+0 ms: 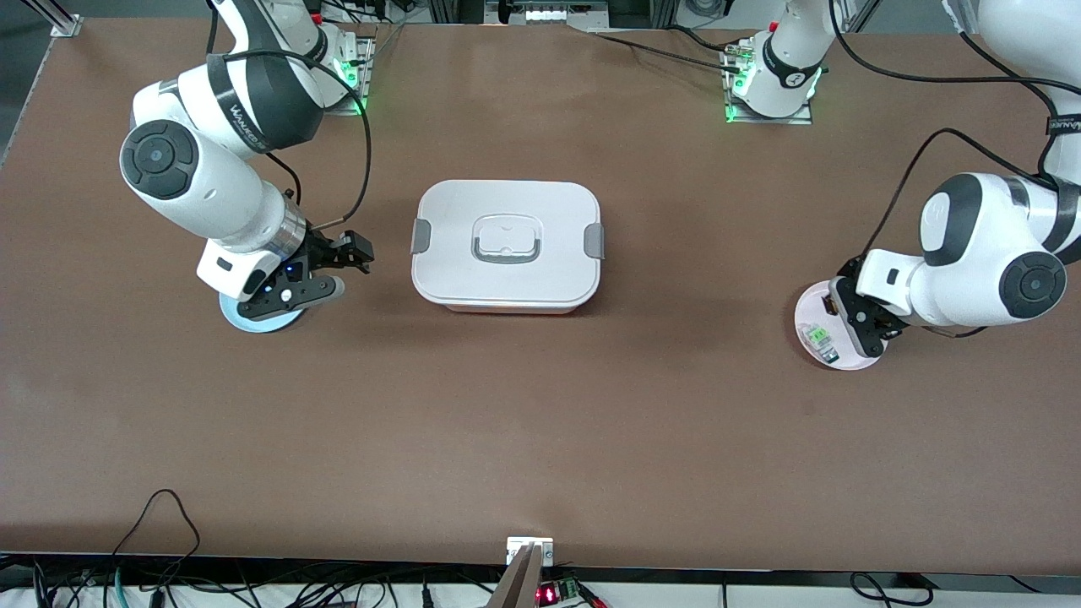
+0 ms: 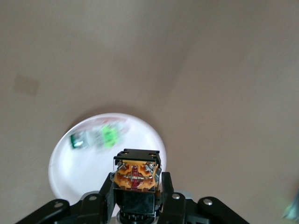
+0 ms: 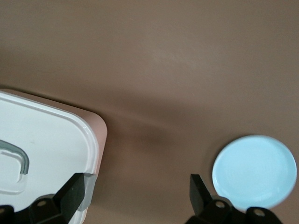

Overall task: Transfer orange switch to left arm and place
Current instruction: 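Carry the switch to the pink plate while the right gripper withdraws, then open the left gripper to release the switch onto the pink plate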

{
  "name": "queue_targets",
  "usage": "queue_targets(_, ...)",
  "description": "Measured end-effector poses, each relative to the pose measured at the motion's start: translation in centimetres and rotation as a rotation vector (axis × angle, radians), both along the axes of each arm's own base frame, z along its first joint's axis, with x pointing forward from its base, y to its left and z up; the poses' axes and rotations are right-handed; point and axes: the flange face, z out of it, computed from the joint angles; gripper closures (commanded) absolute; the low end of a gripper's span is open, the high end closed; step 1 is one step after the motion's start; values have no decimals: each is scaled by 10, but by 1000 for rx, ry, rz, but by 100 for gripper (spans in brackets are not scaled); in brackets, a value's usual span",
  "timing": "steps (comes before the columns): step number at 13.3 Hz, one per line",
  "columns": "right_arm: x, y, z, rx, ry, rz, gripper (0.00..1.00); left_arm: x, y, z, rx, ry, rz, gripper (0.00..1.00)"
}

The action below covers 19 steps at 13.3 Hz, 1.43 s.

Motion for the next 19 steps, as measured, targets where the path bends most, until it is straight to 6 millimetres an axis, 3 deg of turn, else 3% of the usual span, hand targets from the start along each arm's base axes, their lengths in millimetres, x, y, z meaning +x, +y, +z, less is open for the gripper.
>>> queue_targets(2,-3,-11,22,-39,38,-104,0,1,29,-22,18,-6,-39,91)
queue_targets(4,-3,-34,55,-73,67,-173,0,0,48,-44,40,-36,-63,91)
queue_targets(7,1,-83,100,-102,83,-261,0,-8,53,-71,24,-99,-108,90)
queue_targets(10,7,-129,116,-113,72,-324,0,-14,57,-96,-8,-132,-160,85)
queue_targets(11,9,-146,122,-117,58,-300,0,-14,64,-104,-19,-141,-171,79)
queue_targets(12,11,-164,128,-126,42,-250,0,-16,71,-112,-29,-144,-181,60)
queue_targets(13,12,-181,135,-134,26,-196,0,-17,76,-119,-38,-143,-187,26)
queue_targets(14,12,-196,141,-139,15,-159,0,-18,79,-123,-44,-140,-193,0)
queue_targets(17,5,-235,154,-145,-1,-151,0,-19,82,-127,-56,-137,-233,0)
queue_targets(19,-2,-240,159,-146,-3,-160,0,-17,82,-124,-57,-139,-243,0)
